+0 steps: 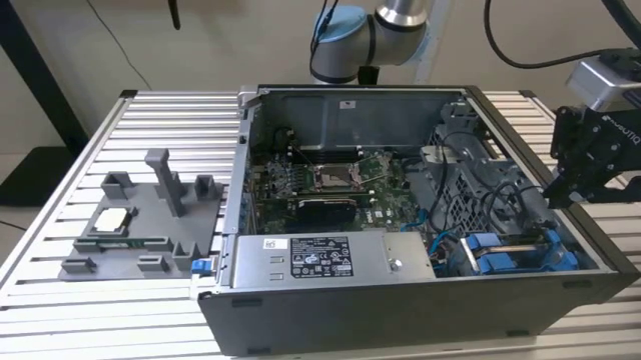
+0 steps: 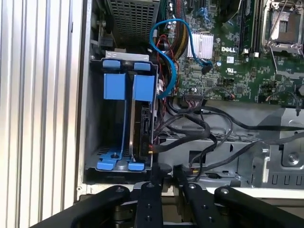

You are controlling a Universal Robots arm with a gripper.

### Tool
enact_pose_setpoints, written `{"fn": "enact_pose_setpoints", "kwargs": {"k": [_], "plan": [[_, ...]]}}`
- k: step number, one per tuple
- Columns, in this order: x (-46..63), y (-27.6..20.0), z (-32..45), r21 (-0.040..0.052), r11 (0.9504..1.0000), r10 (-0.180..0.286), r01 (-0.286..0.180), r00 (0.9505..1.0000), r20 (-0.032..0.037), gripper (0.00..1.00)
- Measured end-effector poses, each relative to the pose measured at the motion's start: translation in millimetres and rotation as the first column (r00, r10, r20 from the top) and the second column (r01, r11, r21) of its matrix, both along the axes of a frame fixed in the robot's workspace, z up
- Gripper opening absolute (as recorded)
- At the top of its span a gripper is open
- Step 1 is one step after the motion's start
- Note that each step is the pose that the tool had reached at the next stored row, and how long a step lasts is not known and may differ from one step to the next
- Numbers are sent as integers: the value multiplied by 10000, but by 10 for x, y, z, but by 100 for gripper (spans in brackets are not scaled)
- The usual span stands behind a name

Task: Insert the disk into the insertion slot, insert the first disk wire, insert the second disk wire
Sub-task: 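Insert the first disk wire, then insert the second disk wire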

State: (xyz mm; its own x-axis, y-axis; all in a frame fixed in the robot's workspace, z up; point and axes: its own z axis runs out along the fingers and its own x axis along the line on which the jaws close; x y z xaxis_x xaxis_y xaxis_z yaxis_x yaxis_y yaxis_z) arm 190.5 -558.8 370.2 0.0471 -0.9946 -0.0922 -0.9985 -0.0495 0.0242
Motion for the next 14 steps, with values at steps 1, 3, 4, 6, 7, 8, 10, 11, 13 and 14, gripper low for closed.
{"fn": "enact_pose_setpoints", "kwargs": {"k": [1,3,4,6,7,8,10,11,13,14], "plan": [[-1,0,3,27,10000,0,0,10000,-10,24],[-12,-6,20,97,10000,1,-1,10000,-25,17],[-24,-11,30,125,9999,2,-2,10000,-29,17],[-71,-21,49,189,9998,1,0,10000,-32,17],[-96,-24,60,225,9997,0,1,10000,-33,17],[-118,-27,68,258,9997,-1,2,10000,-33,17],[-138,-28,78,301,9995,-2,3,10000,-33,17],[-137,-28,78,301,9995,-1,2,10000,-33,17],[-137,-27,79,283,9996,0,1,10000,-28,17],[-138,-28,79,268,9996,-1,1,10000,-26,17]]}}
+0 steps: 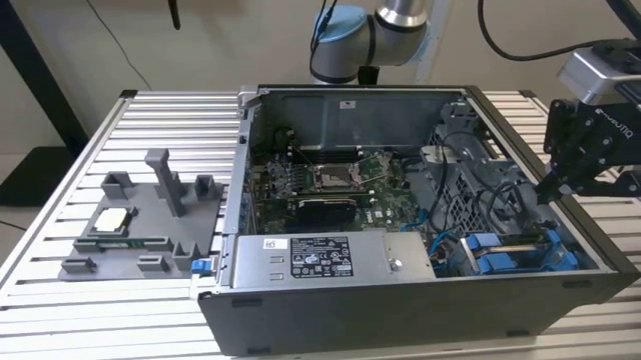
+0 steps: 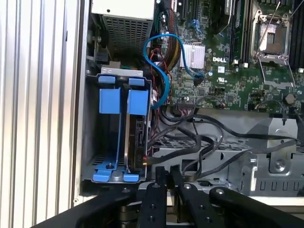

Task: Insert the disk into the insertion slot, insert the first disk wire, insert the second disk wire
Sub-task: 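Insert the second disk wire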

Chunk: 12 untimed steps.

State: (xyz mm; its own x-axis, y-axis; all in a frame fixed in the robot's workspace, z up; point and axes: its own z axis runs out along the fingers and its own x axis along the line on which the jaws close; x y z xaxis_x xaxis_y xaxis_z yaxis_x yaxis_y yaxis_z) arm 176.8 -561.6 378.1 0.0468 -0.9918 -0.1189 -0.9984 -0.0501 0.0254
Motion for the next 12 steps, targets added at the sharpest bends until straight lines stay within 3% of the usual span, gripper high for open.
{"fn": "enact_pose_setpoints", "kwargs": {"k": [3,4,7,9,12], "plan": [[-1,1,-1,-31,10000,0,0,10000,27,19],[-1,1,-3,-65,10000,-1,1,10000,55,25],[2,0,-23,-101,9999,1,1,9998,194,25],[11,0,-26,-209,9998,3,1,9998,205,25],[29,-1,-29,-442,9990,7,3,9998,220,25]]}}
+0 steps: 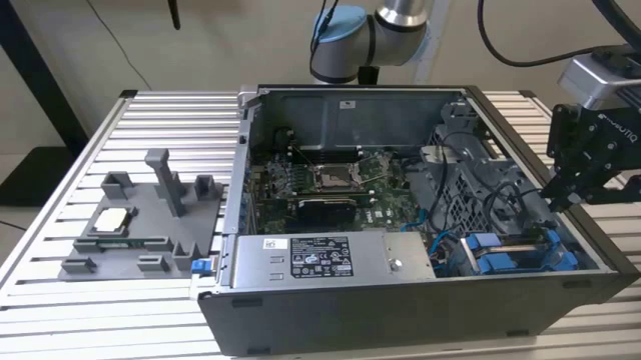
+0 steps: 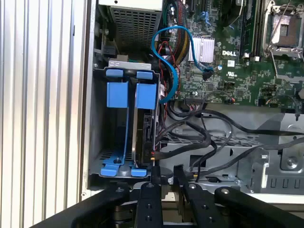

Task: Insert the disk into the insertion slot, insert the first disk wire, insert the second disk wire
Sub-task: 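Insert the second disk wire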

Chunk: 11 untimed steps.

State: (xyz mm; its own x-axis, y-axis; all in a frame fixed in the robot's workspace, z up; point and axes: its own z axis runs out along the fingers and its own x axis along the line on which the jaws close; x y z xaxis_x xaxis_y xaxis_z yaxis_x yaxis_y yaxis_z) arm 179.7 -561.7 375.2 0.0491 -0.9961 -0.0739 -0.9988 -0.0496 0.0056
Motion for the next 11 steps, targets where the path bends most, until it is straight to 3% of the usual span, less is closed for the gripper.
{"fn": "enact_pose_setpoints", "kwargs": {"k": [3,7,11], "plan": [[18,-1,0,-24,10000,0,0,10000,2,25],[50,-2,-21,-24,10000,1,-1,9999,104,25],[73,-1,-47,-23,10000,0,1,9999,135,25]]}}
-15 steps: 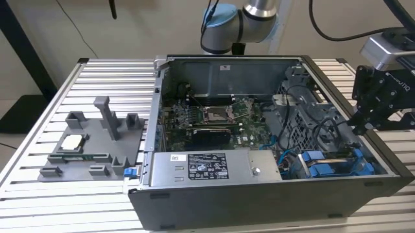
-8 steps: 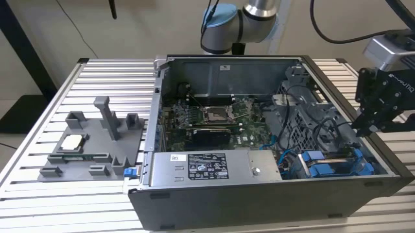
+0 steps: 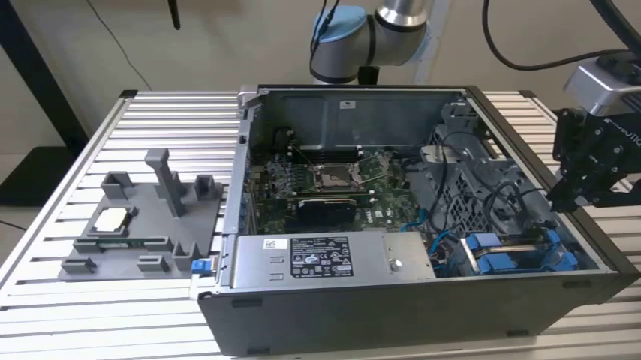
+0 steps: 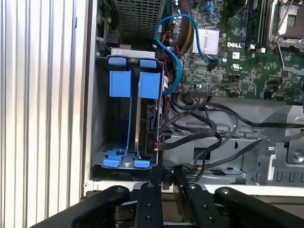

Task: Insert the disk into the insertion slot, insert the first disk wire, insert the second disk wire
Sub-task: 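Insert the second disk wire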

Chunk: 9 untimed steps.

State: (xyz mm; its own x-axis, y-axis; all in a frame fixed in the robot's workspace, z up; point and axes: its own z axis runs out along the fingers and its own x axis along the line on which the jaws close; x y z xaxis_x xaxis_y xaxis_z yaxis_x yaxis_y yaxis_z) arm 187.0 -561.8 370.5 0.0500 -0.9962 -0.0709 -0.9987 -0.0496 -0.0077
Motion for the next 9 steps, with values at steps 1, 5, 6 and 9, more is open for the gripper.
{"fn": "enact_pose_setpoints", "kwargs": {"k": [1,5,6,9], "plan": [[0,0,-12,3,10000,-1,1,10000,0,25],[1,0,-32,16,10000,1,-1,10000,1,25],[2,0,-33,27,10000,1,-1,10000,1,24],[2,1,-34,38,10000,1,-1,10000,0,16]]}}
